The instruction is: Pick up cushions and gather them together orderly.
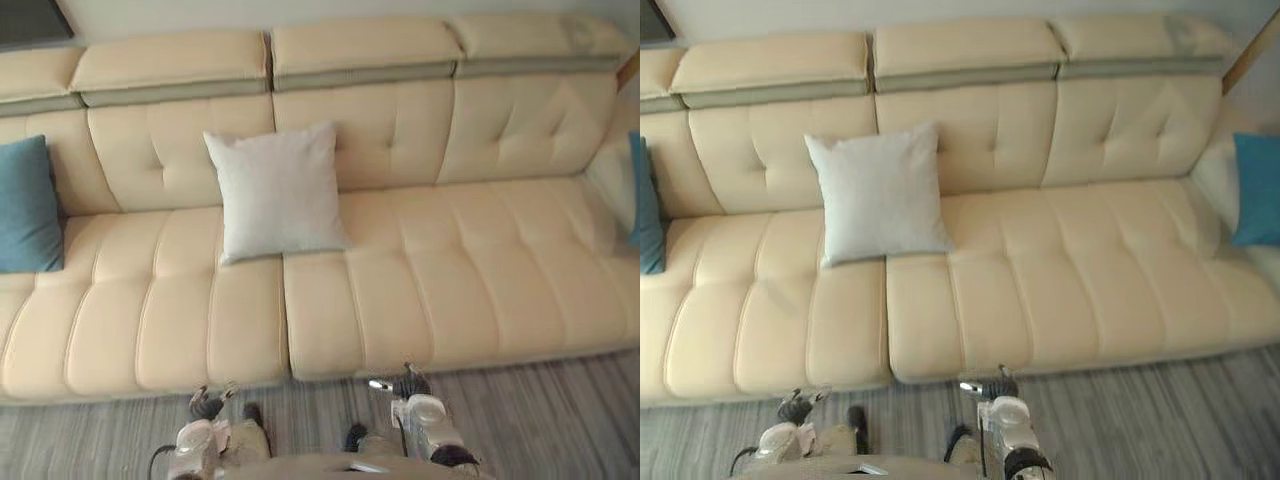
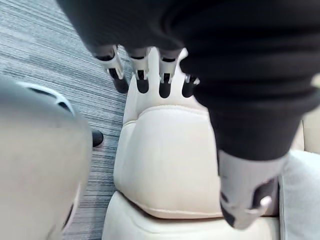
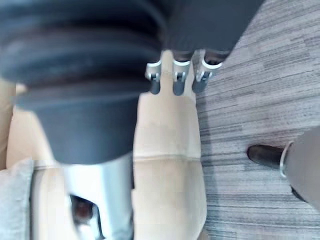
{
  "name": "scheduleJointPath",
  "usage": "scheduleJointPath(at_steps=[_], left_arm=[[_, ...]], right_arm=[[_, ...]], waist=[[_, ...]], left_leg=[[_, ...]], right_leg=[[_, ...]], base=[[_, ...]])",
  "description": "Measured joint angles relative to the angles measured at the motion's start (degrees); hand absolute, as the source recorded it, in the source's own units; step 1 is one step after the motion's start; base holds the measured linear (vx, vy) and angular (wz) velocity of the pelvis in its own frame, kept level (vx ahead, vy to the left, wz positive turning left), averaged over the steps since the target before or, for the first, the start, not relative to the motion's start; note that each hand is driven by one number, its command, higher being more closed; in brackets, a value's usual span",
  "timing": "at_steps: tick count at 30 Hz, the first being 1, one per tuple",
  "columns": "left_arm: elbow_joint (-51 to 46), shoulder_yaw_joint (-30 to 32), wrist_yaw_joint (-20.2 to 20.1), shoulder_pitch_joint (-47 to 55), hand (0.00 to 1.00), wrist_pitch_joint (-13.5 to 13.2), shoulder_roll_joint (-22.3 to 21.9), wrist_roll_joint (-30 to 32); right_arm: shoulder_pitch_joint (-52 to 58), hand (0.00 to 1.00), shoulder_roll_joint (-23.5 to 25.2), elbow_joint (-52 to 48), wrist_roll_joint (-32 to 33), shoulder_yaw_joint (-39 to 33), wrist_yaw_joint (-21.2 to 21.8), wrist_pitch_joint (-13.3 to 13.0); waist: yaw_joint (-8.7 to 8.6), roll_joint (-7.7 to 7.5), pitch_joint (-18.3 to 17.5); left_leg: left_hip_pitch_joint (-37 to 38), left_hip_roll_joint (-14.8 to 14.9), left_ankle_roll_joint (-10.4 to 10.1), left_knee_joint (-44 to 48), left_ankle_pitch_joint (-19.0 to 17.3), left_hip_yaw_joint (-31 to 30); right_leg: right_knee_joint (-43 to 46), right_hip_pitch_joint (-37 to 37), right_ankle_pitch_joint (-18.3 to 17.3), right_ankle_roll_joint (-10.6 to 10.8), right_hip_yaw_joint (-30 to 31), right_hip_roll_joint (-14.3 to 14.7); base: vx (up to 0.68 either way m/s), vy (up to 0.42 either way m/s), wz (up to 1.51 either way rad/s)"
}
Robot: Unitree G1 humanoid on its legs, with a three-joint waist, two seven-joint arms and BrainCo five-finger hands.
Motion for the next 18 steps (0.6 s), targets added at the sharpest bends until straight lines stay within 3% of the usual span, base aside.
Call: scheduleJointPath(at_steps=[3,6,7,8,9,10,12,14,16,18], left_arm=[[-0.37,-0.11,0.00,0.18,0.00,0.00,0.05,0.05],[-0.73,-0.06,-0.02,0.07,0.00,0.00,0.21,0.10],[-1.15,0.60,-0.05,0.11,0.00,0.00,0.11,0.14],[-1.01,1.19,-0.05,0.30,0.00,0.07,-0.22,0.17],[-1.00,1.51,-0.05,0.40,0.00,0.07,-0.47,0.17],[-1.02,2.41,-0.15,0.29,0.00,0.14,-1.64,0.21],[-0.93,2.91,-0.21,0.66,0.00,0.15,-1.25,0.22],[-0.99,2.92,-0.34,0.79,0.00,0.15,-0.59,0.69],[-0.80,2.63,-0.58,0.32,0.00,0.19,-0.38,1.17],[0.16,2.59,-0.62,0.07,0.00,0.23,-0.44,1.23]], right_arm=[[1.54,0.00,-0.07,-0.06,0.01,-0.03,-0.23,0.32],[2.64,0.00,-0.07,-0.25,0.02,-0.13,-0.28,0.93],[3.24,0.00,-0.06,-0.45,0.02,-0.61,-0.27,0.95],[3.71,0.00,-0.15,-0.79,0.02,-0.77,-0.26,0.95],[4.07,0.00,-0.12,-1.05,0.03,-0.76,-0.25,0.97],[5.41,0.00,0.07,-2.22,0.04,-1.45,-0.22,0.99],[6.55,0.00,1.78,-2.38,0.05,-3.34,-0.13,1.10],[7.15,0.00,2.87,-2.24,0.15,-4.92,-0.10,1.61],[7.26,0.00,3.02,-2.20,0.75,-5.67,-0.17,1.69],[7.26,0.00,3.04,-2.20,1.12,-5.66,-0.14,1.68]], waist=[[-0.08,-0.30,0.28],[-0.42,-1.10,0.16],[-0.11,-1.88,0.49],[-0.25,-1.52,0.39],[-0.39,-1.14,0.31],[-0.64,-0.09,0.07],[-1.09,-0.23,-0.62],[-2.11,-2.27,-1.71],[-2.42,-2.93,-1.98],[-2.48,-2.70,-2.17]], left_leg=[[1.30,0.16,-0.09,-1.34,1.21,0.55],[1.80,-0.98,-0.41,-2.37,-0.02,1.20],[0.87,-1.95,0.78,4.11,-1.91,0.48],[0.82,-2.44,1.45,9.99,-6.89,-0.97],[1.07,-2.48,1.11,11.49,-8.95,-1.81],[1.67,-2.19,0.77,12.27,-13.85,-2.41],[1.86,-3.21,0.81,10.61,-14.23,-1.31],[2.46,-4.88,0.81,7.42,-14.19,-0.09],[2.51,-6.10,0.83,7.02,-14.13,-0.12],[2.63,-6.04,1.12,7.04,-13.96,0.39]], right_leg=[[0.80,-0.47,0.13,-0.49,0.44,0.14],[0.87,-2.02,0.74,-1.09,1.82,-1.00],[0.82,-2.85,1.72,-1.42,2.26,-2.29],[0.76,-3.15,2.43,-1.21,2.90,-2.55],[0.76,-3.31,2.61,-1.04,3.40,-2.32],[0.78,-3.95,3.02,-0.37,5.39,-0.94],[-1.18,-3.90,3.98,-0.43,7.53,-0.56],[-3.70,-3.76,5.54,-0.82,8.66,-0.46],[-6.13,-4.07,8.81,0.11,10.53,-0.38],[-7.05,-4.27,9.50,-0.22,12.27,0.60]], base=[[-0.22,-0.044,-0.12],[-0.21,0.068,-0.36],[-0.14,0.201,-0.68],[-0.11,0.174,-0.73],[-0.12,0.208,-0.79],[-0.13,0.174,-0.77],[-0.08,0.153,-0.63],[0.04,0.098,-0.27],[0.01,0.026,-0.25],[0.04,0.040,-0.65]])
